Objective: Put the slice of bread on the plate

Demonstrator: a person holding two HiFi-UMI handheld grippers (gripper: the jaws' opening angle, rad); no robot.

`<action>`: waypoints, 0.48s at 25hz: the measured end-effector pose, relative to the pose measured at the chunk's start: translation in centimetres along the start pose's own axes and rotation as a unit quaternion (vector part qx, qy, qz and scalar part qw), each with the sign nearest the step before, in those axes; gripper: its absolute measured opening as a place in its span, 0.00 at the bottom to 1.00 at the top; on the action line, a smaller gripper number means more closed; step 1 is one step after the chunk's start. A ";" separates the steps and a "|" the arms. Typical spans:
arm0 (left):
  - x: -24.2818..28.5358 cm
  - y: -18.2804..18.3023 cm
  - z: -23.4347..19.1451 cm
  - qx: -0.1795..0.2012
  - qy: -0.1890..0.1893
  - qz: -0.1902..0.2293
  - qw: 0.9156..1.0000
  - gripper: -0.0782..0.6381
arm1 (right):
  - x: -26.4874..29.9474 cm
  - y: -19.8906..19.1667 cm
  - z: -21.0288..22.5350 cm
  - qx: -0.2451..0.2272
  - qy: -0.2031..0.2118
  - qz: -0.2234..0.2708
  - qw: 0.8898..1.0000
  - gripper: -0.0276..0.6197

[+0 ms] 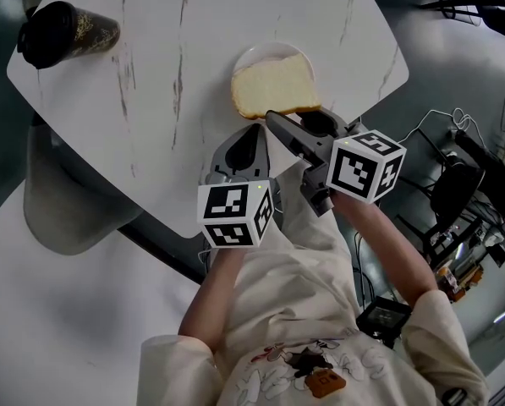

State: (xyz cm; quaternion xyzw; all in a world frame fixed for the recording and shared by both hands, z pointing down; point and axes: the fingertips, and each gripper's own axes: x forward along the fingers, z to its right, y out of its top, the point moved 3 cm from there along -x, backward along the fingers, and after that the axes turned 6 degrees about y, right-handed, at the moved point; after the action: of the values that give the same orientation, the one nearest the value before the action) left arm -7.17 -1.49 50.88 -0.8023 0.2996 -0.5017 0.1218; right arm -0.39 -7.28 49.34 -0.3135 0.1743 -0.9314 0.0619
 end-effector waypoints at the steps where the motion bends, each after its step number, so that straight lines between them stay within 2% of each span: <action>1: 0.2 0.1 0.1 -0.001 -0.002 0.002 1.000 0.12 | 0.0 -0.1 0.0 0.002 0.003 -0.002 1.000 0.45; 6: 0.5 1.0 0.5 -0.001 -0.002 0.016 1.000 0.12 | -0.1 -0.7 0.0 0.012 0.016 -0.017 1.000 0.45; 12: 0.5 1.0 0.5 -0.001 0.002 0.013 1.000 0.12 | -1.0 -1.8 -0.3 0.039 0.031 -0.031 0.998 0.45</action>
State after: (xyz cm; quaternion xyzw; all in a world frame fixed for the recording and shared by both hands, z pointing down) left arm -6.96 -2.61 50.56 -0.7976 0.3104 -0.5013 0.1273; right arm 0.20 -5.26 49.16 -0.2872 0.1302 -0.9482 0.0392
